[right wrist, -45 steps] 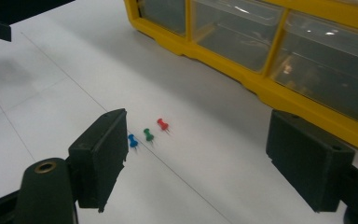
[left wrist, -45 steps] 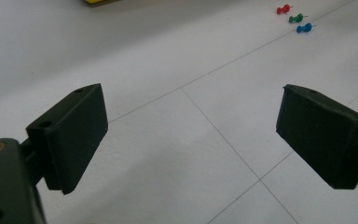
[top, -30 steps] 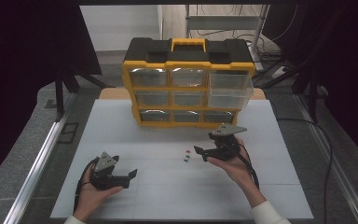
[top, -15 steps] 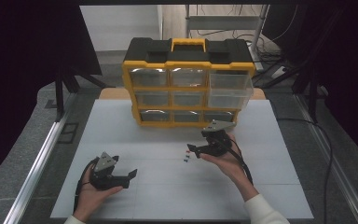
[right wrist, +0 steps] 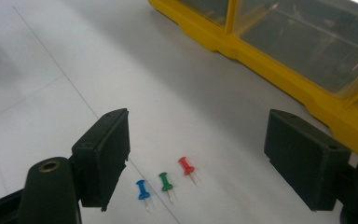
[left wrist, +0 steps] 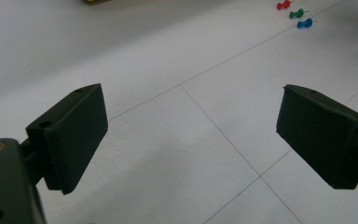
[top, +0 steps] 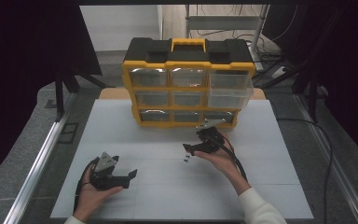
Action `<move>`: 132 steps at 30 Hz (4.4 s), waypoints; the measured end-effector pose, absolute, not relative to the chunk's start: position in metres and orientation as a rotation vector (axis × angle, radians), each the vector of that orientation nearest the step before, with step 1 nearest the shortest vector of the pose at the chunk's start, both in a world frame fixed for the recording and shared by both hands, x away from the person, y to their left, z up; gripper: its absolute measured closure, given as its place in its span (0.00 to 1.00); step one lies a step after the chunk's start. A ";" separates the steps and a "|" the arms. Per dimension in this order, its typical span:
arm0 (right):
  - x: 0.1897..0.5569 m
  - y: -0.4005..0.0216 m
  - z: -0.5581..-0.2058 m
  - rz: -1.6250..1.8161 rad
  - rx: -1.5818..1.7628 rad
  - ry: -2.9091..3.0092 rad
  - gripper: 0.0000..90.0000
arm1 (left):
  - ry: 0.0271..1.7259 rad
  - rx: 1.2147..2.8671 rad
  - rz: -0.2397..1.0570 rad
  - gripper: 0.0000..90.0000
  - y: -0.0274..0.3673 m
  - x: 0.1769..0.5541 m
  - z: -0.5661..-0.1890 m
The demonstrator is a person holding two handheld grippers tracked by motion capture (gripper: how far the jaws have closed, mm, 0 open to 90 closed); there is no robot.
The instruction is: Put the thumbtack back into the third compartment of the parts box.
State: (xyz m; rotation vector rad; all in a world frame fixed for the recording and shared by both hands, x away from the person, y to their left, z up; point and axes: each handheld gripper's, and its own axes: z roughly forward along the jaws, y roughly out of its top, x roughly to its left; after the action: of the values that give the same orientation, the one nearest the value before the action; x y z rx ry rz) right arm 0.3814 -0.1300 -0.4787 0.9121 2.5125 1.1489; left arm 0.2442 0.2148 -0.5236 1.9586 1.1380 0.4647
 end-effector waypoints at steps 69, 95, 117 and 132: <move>0.396 -0.113 -0.513 0.941 0.894 2.677 0.93 | 1.140 1.966 0.459 0.10 0.216 0.245 -0.524; 0.367 -0.135 -0.460 1.222 0.877 2.583 0.93 | 1.137 1.960 0.458 0.10 0.217 0.244 -0.523; 0.348 -0.146 -0.409 1.404 0.813 2.471 0.93 | 1.134 1.956 0.464 0.10 0.217 0.244 -0.523; 0.337 -0.152 -0.372 1.468 0.761 2.398 0.93 | 1.138 1.948 0.465 0.10 0.217 0.244 -0.522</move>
State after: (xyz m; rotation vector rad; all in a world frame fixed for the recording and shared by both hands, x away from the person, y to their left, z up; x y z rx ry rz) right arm 0.3367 -0.1518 -0.3716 0.7610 2.3975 1.4677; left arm 0.2439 0.2171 -0.5220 1.9480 1.1382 0.4652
